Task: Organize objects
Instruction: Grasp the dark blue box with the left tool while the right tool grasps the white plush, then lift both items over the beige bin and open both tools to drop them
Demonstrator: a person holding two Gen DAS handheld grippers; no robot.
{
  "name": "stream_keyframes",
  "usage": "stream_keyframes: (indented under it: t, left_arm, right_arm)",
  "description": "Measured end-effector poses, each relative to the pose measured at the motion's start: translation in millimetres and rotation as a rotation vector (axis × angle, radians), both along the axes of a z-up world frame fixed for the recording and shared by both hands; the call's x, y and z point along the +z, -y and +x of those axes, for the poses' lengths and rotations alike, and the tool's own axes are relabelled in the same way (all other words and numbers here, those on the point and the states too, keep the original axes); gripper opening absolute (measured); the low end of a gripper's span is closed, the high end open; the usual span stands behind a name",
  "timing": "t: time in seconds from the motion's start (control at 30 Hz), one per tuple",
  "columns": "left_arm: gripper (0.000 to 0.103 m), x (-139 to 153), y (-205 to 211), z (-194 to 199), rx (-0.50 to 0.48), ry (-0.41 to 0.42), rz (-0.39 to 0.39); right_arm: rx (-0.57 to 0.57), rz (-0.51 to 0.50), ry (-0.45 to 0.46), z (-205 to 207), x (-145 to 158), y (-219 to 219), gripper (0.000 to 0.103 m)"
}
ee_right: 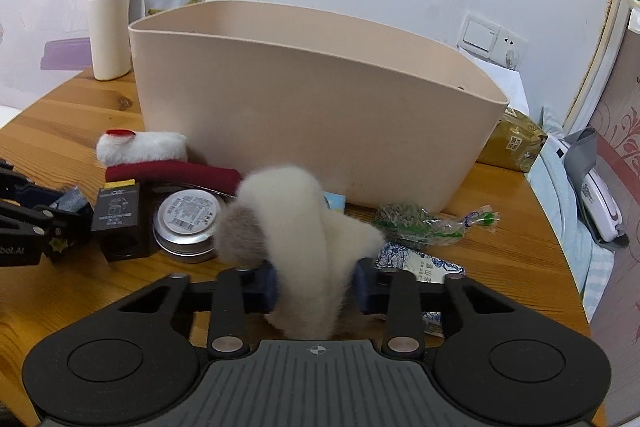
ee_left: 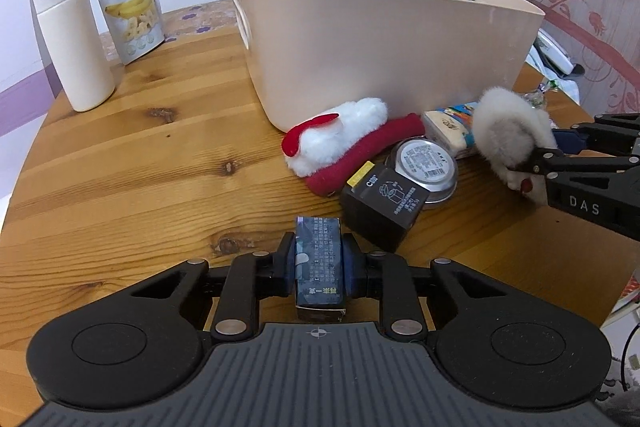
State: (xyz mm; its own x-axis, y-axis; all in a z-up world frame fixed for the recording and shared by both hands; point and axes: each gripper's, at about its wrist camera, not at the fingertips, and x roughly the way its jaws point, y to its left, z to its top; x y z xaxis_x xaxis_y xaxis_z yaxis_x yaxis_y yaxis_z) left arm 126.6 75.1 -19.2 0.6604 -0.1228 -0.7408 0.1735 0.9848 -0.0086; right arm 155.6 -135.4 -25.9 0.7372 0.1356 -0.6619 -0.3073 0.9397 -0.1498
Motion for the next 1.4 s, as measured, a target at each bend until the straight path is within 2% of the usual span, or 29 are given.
stream_keyframes:
  t: [0.23,0.73,1.1,1.4]
  left_arm:
    - [0.023,14.8,1.7,-8.1,0.006,0.042,-0.003]
    - [0.023,57.3,10.1,-10.9,0.004,0.152,-0.008]
    - [0.023,96.0,13.0,11.9,0.006,0.253,-0.021]
    - [0.023,115.9,22.0,43.9,0.000,0.315,-0.005]
  right_arm:
    - [0.003,0.057,-0.004,-7.4,7.9,11.7,0.023]
    - [-0.017,0.133,0.053,-14.6,41.1,35.0,0.023]
    - [-0.052,0.164,0.138,-2.2,75.0,56.7,0.023]
    - [-0.072,0.171,0.179,18.3,90.9,67.1,0.023]
